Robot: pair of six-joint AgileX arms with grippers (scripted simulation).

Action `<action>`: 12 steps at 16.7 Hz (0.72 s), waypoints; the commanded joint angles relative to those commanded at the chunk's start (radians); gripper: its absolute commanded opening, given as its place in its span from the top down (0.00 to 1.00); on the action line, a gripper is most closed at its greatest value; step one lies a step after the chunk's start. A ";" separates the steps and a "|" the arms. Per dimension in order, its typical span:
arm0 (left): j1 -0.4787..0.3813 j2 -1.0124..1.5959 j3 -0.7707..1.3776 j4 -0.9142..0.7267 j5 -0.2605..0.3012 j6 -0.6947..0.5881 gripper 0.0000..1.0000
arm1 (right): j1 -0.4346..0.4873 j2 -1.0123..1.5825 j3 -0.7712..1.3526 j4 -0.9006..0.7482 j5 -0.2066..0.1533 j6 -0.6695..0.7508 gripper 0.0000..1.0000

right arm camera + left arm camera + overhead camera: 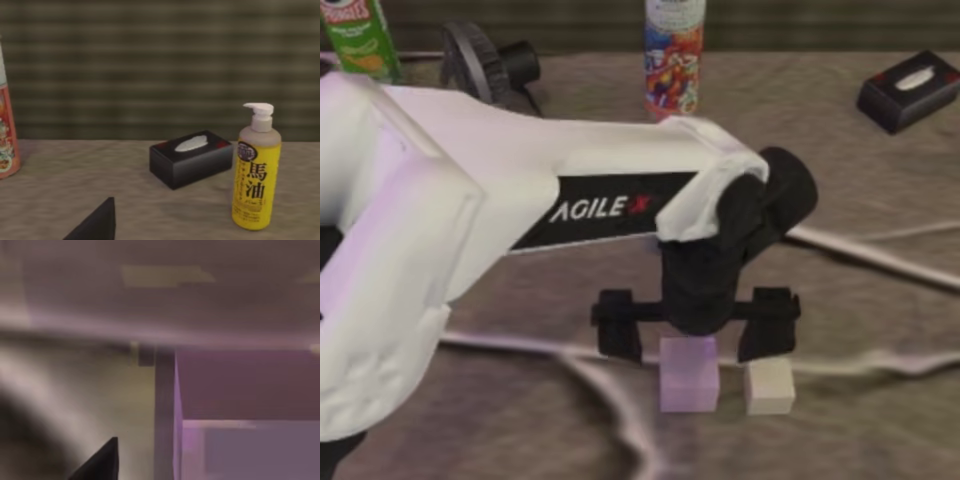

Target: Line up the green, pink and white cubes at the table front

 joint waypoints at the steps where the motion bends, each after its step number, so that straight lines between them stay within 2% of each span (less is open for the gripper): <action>1: 0.003 -0.013 0.022 -0.041 0.000 -0.001 0.00 | 0.000 0.000 0.000 0.000 0.000 0.000 0.00; 5: 0.011 -0.060 0.093 -0.158 0.000 -0.001 0.00 | 0.000 0.000 0.000 0.000 0.000 0.000 0.00; 10: 0.008 -0.059 0.094 -0.159 0.000 0.001 0.00 | 0.000 0.000 0.000 0.000 0.000 0.000 0.00; 12: 0.032 -0.057 0.099 -0.160 0.000 0.034 0.00 | 0.000 0.000 0.000 0.000 0.000 0.000 0.00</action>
